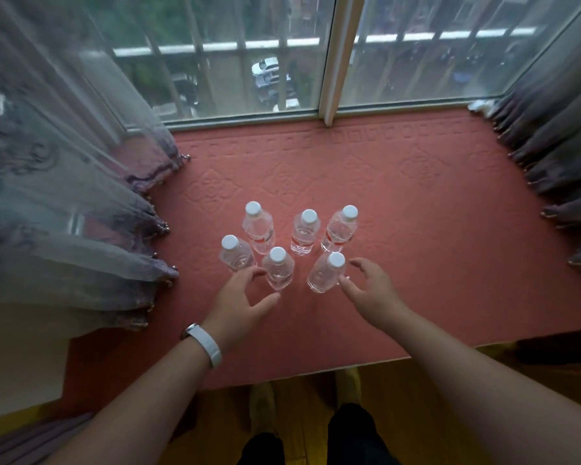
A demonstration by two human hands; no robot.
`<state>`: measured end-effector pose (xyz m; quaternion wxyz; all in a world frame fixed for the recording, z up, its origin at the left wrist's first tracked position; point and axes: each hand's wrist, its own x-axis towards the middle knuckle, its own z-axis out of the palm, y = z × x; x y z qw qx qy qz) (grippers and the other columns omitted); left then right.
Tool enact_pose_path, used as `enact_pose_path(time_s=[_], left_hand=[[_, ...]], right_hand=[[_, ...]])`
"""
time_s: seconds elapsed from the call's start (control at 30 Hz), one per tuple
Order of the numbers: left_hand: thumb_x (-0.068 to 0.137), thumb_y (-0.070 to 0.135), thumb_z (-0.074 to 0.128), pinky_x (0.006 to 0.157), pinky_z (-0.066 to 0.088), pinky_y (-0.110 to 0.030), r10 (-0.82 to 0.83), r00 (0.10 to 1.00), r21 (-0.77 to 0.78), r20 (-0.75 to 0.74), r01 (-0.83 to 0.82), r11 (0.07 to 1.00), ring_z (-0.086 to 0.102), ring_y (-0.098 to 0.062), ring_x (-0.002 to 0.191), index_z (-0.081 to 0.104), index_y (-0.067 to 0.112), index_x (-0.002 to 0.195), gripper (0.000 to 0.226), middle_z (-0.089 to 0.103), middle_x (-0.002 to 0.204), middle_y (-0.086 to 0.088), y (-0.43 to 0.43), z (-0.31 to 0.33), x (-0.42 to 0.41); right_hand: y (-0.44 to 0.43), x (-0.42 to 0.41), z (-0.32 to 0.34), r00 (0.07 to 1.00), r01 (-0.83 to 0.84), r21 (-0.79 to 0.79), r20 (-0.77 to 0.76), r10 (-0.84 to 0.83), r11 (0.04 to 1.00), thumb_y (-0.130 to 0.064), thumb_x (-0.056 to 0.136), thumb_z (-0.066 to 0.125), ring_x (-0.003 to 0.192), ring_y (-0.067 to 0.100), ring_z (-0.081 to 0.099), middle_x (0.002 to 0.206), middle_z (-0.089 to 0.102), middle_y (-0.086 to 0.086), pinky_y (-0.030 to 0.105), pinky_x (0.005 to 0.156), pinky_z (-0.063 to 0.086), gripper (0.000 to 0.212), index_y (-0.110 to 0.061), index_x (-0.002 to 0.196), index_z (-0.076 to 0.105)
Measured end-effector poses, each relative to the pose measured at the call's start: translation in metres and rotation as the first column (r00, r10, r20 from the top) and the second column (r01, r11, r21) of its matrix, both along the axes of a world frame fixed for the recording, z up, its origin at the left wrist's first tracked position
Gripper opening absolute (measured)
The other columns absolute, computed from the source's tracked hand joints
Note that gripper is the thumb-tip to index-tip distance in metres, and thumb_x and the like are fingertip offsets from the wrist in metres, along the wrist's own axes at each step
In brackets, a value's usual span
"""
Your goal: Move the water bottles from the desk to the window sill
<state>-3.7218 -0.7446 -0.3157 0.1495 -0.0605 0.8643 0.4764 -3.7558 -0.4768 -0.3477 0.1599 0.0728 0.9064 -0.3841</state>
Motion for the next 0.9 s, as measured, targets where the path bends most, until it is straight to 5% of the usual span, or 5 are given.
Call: enact_pose_path(time_s=[0.17, 0.27, 0.43, 0.7, 0.9], left_hand=[[0.080, 0.025, 0.079, 0.084, 0.034, 0.000, -0.251, 0.955, -0.152, -0.161, 0.227, 0.962, 0.058, -0.005, 0.105, 0.065, 0.021, 0.118, 0.041, 0.059, 0.110, 0.018, -0.013, 0.053, 0.005], [0.081, 0.025, 0.078, 0.086, 0.043, -0.021, -0.383, 0.890, -0.271, -0.246, 0.316, 0.909, 0.060, -0.016, 0.105, 0.066, 0.017, 0.114, 0.036, 0.065, 0.112, 0.006, -0.012, 0.079, 0.007], [0.084, 0.035, 0.072, 0.084, 0.038, -0.022, -0.564, 0.776, -0.442, -0.283, 0.417, 0.794, 0.060, -0.018, 0.109, 0.066, 0.018, 0.120, 0.040, 0.066, 0.120, 0.001, 0.009, 0.109, 0.005], [0.088, 0.039, 0.066, 0.090, 0.046, -0.031, -0.662, 0.712, -0.484, -0.236, 0.504, 0.715, 0.062, -0.022, 0.106, 0.060, 0.021, 0.128, 0.044, 0.059, 0.133, 0.003, 0.074, 0.140, 0.023], [0.091, 0.042, 0.062, 0.098, 0.044, -0.035, -0.762, 0.598, -0.570, -0.249, 0.545, 0.615, 0.054, -0.022, 0.123, 0.059, 0.024, 0.130, 0.043, 0.056, 0.138, 0.004, 0.160, 0.155, 0.043]], right_hand=[[-0.006, 0.024, 0.065, 0.989, -0.069, 0.086, -0.124, 0.079, 0.994, -0.033, 0.088, 0.066, 0.113, 0.022, 0.058, 0.120, 0.064, 0.002, 0.040, 0.096, 0.046, 0.037, -0.015, 0.120, 0.063], [-0.007, 0.043, 0.095, 0.986, -0.049, 0.231, -0.147, 0.085, 0.972, -0.041, 0.089, 0.061, 0.119, 0.022, 0.054, 0.127, 0.061, 0.001, 0.042, 0.100, 0.044, 0.044, -0.016, 0.125, 0.060], [-0.001, 0.079, 0.123, 0.994, 0.059, 0.442, -0.109, -0.011, 0.895, -0.051, 0.092, 0.049, 0.124, 0.022, 0.049, 0.135, 0.055, -0.002, 0.037, 0.100, 0.041, 0.050, -0.021, 0.132, 0.054], [0.066, 0.139, 0.163, 0.990, 0.122, 0.491, -0.125, -0.068, 0.862, -0.056, 0.090, 0.044, 0.123, 0.022, 0.050, 0.136, 0.055, -0.001, 0.039, 0.099, 0.040, 0.055, -0.023, 0.134, 0.052], [0.136, 0.193, 0.191, 0.982, 0.167, 0.533, -0.166, -0.090, 0.830, -0.054, 0.094, 0.040, 0.120, 0.021, 0.051, 0.133, 0.055, -0.002, 0.038, 0.096, 0.043, 0.052, -0.023, 0.133, 0.053]])
